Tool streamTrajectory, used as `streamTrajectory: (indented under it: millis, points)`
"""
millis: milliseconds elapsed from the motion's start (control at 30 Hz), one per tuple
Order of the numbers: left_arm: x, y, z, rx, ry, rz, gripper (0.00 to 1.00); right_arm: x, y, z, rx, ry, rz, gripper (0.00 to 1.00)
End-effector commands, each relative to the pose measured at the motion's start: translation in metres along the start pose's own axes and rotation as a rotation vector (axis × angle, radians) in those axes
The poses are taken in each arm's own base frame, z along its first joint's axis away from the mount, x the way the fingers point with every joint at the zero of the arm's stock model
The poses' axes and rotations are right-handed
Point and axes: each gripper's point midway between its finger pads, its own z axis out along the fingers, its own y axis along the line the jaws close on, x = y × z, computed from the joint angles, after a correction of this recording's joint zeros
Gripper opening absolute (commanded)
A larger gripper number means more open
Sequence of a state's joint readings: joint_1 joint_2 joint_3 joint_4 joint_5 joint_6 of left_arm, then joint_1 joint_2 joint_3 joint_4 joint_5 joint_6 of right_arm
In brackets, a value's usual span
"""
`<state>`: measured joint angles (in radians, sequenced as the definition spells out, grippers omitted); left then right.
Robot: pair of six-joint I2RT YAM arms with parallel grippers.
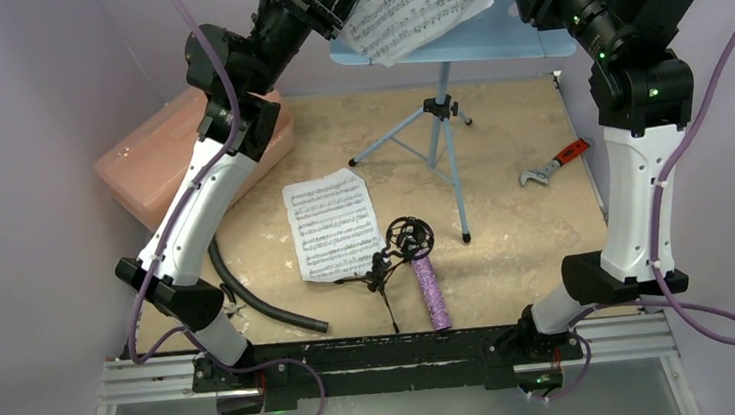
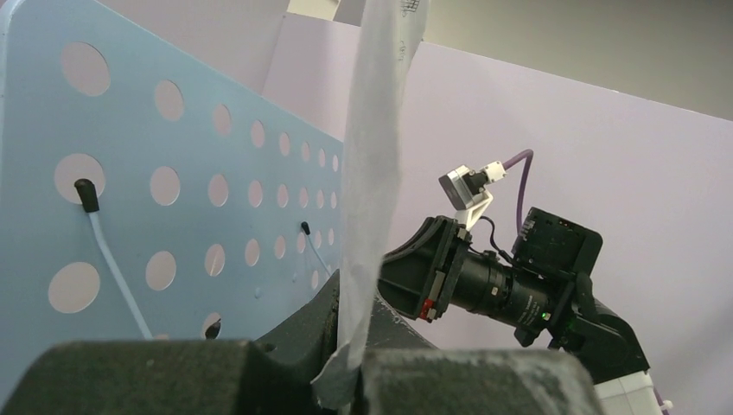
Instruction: Set up the instrument practice props
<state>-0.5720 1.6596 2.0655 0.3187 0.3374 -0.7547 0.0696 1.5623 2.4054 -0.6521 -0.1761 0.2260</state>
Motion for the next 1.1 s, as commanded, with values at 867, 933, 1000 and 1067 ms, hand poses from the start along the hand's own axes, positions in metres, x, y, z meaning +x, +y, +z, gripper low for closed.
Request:
streamTrajectory:
  millis: [867, 933, 1000, 1067]
  points:
    - [-0.016, -0.006, 0.017, 0.036, -0.070, 0.110, 0.00, 0.009, -0.003, 0.019, -0.024, 0.003, -0.017, 0.36]
    - [-0.016, -0.005, 0.017, 0.038, -0.074, 0.109, 0.00, 0.007, -0.002, 0.019, -0.032, 0.000, -0.018, 0.31]
    - [-0.016, -0.005, 0.018, 0.039, -0.077, 0.107, 0.00, 0.006, -0.001, 0.018, -0.038, -0.003, -0.022, 0.22]
    - [-0.015, -0.002, 0.018, 0.030, -0.078, 0.103, 0.00, 0.005, 0.000, 0.018, -0.038, -0.007, -0.027, 0.13]
